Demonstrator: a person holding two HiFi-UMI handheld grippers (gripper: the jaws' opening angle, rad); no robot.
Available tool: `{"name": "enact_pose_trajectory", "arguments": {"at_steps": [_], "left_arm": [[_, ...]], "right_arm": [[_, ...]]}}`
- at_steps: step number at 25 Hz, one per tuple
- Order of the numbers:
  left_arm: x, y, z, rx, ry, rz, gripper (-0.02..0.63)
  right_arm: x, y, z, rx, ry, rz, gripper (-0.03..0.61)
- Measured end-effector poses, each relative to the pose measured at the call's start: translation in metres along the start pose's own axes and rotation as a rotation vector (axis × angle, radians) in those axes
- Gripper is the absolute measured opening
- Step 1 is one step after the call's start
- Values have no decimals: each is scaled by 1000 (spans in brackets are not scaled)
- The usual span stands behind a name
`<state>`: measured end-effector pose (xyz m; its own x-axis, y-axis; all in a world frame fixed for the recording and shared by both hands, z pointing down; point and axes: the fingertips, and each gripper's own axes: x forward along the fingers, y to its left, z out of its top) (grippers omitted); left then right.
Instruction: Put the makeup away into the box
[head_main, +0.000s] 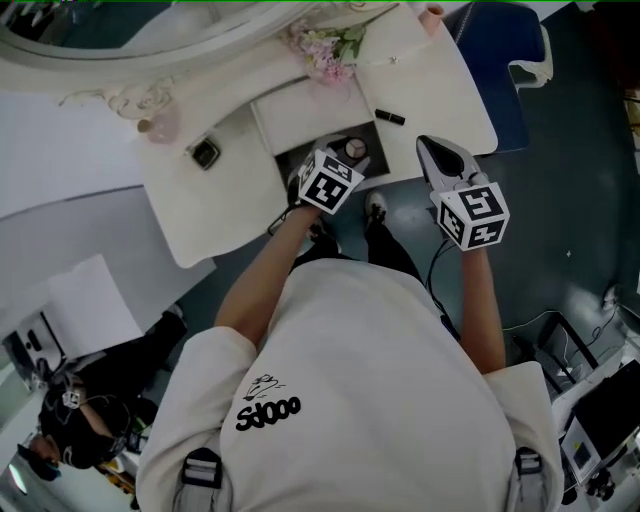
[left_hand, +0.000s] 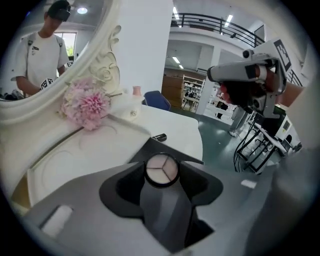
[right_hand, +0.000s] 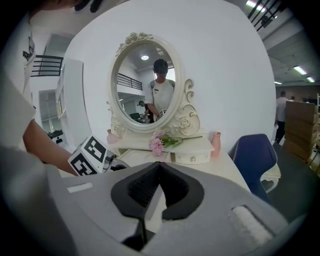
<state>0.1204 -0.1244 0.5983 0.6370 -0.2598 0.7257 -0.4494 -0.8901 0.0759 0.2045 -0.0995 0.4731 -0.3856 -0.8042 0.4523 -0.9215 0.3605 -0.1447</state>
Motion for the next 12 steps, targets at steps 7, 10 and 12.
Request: {"name": "enact_pose_trajectory", "arguments": {"at_steps": [7,10,12], "left_arm": [[45,-3,-18,-2,107,-9,238],[54,-4,-24,-11,143,-4,238],[57,-4,-26,-33,160,2,238]], "right_arm": [[-25,-22,-29,57,37,-55,3],[-31,-26,-36,66,44,-56,3],[-33,-29,-37,71,44,-57,3]]}}
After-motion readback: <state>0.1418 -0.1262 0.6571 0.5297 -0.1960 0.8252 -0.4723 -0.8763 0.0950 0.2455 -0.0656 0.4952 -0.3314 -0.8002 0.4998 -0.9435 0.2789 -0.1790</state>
